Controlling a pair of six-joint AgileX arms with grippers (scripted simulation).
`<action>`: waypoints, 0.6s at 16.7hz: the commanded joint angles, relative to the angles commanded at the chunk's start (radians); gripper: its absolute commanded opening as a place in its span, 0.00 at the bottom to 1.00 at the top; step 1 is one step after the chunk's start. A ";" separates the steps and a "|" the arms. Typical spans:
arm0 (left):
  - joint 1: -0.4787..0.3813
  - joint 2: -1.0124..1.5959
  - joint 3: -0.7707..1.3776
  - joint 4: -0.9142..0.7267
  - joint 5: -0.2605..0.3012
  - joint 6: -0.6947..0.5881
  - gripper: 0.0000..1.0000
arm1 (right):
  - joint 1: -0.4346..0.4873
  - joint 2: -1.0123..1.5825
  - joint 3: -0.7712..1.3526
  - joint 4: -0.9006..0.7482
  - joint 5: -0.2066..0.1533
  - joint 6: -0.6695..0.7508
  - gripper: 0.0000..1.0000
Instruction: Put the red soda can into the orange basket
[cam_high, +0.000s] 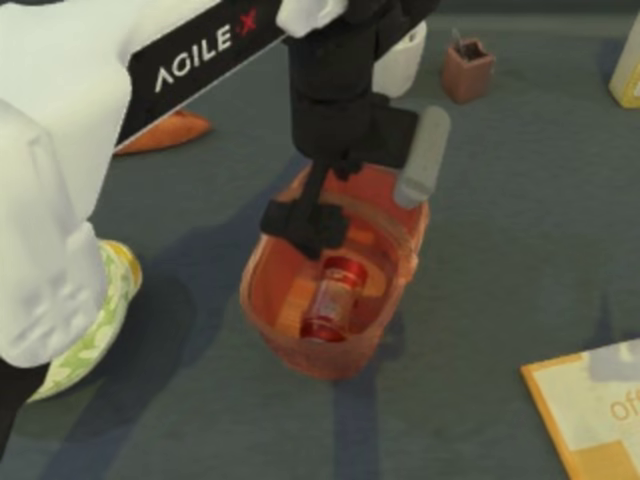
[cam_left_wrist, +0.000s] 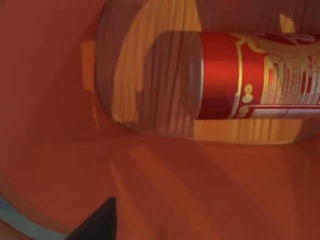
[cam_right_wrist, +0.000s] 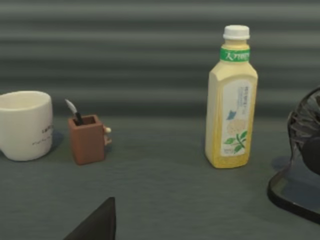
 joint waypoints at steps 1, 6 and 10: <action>0.000 0.000 0.000 0.000 0.000 0.000 0.85 | 0.000 0.000 0.000 0.000 0.000 0.000 1.00; 0.000 0.000 0.000 0.000 0.000 0.000 0.47 | 0.000 0.000 0.000 0.000 0.000 0.000 1.00; 0.000 0.000 0.000 0.000 0.000 0.000 0.17 | 0.000 0.000 0.000 0.000 0.000 0.000 1.00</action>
